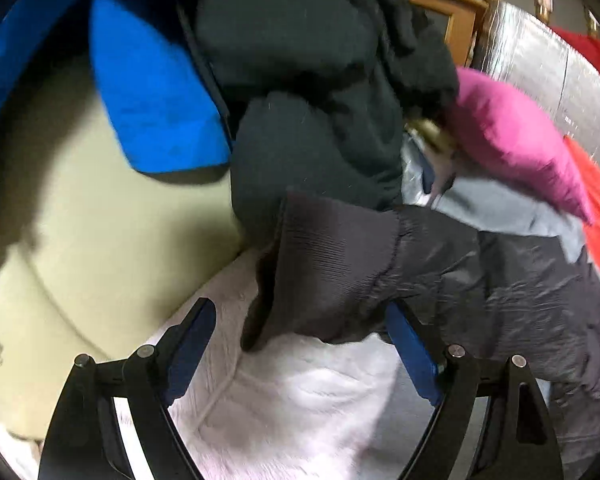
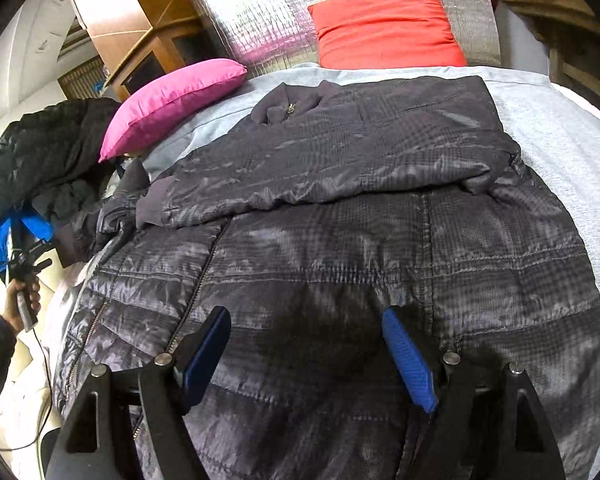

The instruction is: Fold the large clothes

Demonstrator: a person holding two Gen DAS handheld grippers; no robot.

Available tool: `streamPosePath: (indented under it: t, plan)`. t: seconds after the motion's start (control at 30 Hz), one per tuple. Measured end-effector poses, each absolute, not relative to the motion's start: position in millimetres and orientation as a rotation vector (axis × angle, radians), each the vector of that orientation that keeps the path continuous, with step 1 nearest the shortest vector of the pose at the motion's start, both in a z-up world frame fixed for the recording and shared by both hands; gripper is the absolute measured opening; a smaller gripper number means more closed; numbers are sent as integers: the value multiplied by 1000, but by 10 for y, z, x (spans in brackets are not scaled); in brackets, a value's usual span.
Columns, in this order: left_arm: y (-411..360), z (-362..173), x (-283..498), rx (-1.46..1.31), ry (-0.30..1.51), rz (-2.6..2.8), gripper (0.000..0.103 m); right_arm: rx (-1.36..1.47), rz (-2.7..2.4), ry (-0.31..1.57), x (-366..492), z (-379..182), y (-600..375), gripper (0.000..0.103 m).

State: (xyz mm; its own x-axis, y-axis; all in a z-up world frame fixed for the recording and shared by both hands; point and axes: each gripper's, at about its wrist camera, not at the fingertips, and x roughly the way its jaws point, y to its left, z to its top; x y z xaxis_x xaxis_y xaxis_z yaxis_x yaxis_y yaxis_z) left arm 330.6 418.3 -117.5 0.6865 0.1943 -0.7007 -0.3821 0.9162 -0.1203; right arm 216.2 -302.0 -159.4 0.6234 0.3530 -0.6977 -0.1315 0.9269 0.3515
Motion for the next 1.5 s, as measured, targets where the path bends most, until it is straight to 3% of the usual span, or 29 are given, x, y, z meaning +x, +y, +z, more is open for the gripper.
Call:
streamPosePath:
  t: [0.1, 0.13, 0.17, 0.23, 0.37, 0.57, 0.87, 1.03, 1.2, 1.23, 1.27, 1.3, 1.33, 1.37, 1.5]
  plan:
    - [4234, -1250, 3449, -253, 768, 326, 85, 275, 278, 854, 2158, -1600, -3005, 81]
    - [4268, -1298, 3497, -268, 781, 320, 75, 273, 277, 854, 2163, -1605, -2994, 81]
    - [4299, -1356, 3547, -286, 814, 309, 45, 271, 276, 854, 2160, -1603, -2995, 81]
    - [4350, -1484, 3601, -322, 911, 324, 11, 272, 276, 853, 2162, -1606, -2995, 81]
    - [4277, -1343, 3430, -333, 879, 311, 10, 283, 279, 848, 2156, -1606, -3009, 81]
    - [3715, -549, 3057, -271, 756, 156, 10, 318, 292, 837, 2155, -1612, -3044, 81]
    - [1877, 483, 3078, -272, 697, -235, 10, 406, 328, 812, 2124, -1617, -3167, 81]
    - [642, 634, 3190, -299, 729, -403, 10, 459, 354, 797, 2122, -1642, -3248, 81]
    - [-455, 322, 3296, -310, 809, -509, 12, 503, 372, 787, 2112, -1653, -3304, 81]
    - [-603, 239, 3292, -287, 812, -517, 21, 511, 373, 786, 2117, -1653, -3317, 81]
    - [-730, 157, 3338, -259, 814, -525, 39, 519, 373, 789, 2125, -1645, -3324, 81]
    - [-840, 18, 3370, -243, 828, -501, 50, 523, 372, 792, 2130, -1634, -3328, 81]
    - [-895, -101, 3371, -238, 845, -464, 71, 531, 368, 794, 2132, -1617, -3338, 82]
    - [-923, -203, 3402, -227, 865, -444, 78, 546, 365, 794, 2128, -1597, -3357, 82]
    - [-621, -484, 3351, -287, 905, -401, 78, 651, 369, 779, 2113, -1509, -3522, 86]
